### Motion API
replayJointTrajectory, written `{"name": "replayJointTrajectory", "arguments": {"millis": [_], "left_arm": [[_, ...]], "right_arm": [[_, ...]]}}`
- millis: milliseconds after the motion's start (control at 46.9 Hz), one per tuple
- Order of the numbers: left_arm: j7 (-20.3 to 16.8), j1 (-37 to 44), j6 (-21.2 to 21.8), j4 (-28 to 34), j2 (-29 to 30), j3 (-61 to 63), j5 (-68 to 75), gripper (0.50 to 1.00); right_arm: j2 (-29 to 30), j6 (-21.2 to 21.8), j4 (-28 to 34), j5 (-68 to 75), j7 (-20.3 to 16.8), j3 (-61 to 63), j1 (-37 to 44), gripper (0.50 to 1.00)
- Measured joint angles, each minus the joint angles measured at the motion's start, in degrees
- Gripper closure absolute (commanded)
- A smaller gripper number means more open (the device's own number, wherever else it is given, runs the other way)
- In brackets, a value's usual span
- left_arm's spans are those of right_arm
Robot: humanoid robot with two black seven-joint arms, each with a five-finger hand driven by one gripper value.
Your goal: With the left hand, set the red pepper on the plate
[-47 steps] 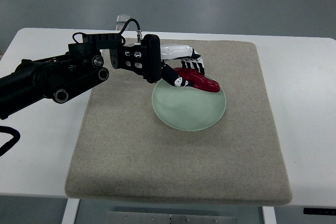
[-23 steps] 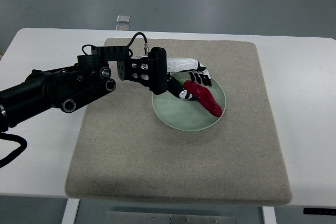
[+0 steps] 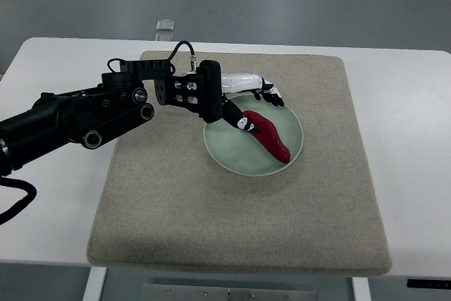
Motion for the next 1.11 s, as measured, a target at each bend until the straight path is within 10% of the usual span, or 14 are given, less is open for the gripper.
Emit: {"name": "replayJointTrajectory", "arguments": {"millis": [661,1109], "left_arm": [[0.01,-0.12,10.97,19.28,0.0,-0.33,-12.62,0.51],[1.1,-0.02,11.6,25.63,-0.01,-0.38,-42.97,0.508]], "right_arm": [[0.0,-0.01,0.0,0.0,0.0,0.0,0.0,0.572],[0.0,-0.01,0.0,0.0,0.0,0.0,0.0,0.572]]}}
